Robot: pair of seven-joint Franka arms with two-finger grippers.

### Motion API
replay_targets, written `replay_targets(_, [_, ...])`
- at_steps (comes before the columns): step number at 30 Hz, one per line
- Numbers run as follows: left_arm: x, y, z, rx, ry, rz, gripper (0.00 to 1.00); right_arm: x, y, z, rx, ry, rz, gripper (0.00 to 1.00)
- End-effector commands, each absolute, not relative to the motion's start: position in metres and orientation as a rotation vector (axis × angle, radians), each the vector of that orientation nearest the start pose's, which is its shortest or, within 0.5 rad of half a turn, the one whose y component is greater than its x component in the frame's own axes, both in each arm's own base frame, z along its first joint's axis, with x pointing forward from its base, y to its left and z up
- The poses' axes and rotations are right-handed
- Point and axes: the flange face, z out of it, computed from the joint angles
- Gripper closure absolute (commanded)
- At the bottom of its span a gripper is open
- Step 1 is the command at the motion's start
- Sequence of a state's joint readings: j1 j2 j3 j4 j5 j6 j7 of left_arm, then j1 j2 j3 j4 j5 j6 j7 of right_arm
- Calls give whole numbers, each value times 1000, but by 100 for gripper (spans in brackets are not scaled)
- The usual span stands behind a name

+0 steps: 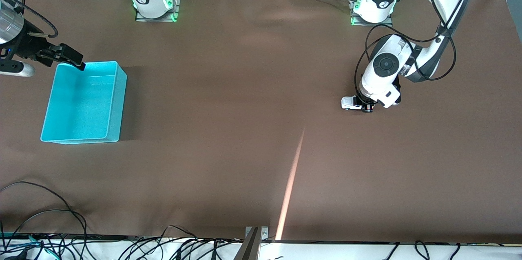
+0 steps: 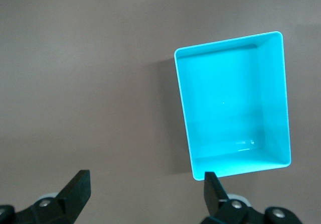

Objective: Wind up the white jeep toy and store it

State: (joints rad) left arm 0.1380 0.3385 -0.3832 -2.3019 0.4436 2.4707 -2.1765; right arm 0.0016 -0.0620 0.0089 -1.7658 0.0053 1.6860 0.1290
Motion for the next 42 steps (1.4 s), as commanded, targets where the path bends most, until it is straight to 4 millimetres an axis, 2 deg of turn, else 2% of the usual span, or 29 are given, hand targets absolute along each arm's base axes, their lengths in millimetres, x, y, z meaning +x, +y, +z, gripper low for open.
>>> replay_targets(1, [500, -117, 188, 2286, 2368, 178, 94, 542, 5, 580, -3115, 179, 21, 0])
replay_targets(4, [503, -104, 187, 2264, 2387, 179, 94, 542, 5, 580, -3115, 179, 21, 0])
replay_targets(14, [507, -80, 186, 2267, 2390, 208, 94, 542, 5, 580, -3115, 179, 21, 0])
replay_targets(26, [508, -52, 171, 2305, 2374, 235, 94, 543, 5, 581, -3114, 179, 12, 0])
replay_targets(30, [509, -33, 168, 2318, 2373, 263, 94, 543, 5, 580, -3114, 179, 14, 0])
replay_targets(36, [507, -15, 155, 2345, 2354, 272, 94, 543, 5, 579, -3115, 179, 19, 0])
replay_targets(39, [508, 5, 154, 2322, 2361, 284, 94, 543, 5, 579, -3114, 179, 19, 0])
replay_targets(42, [505, 16, 147, 2343, 2354, 293, 94, 542, 5, 580, -3114, 179, 19, 0])
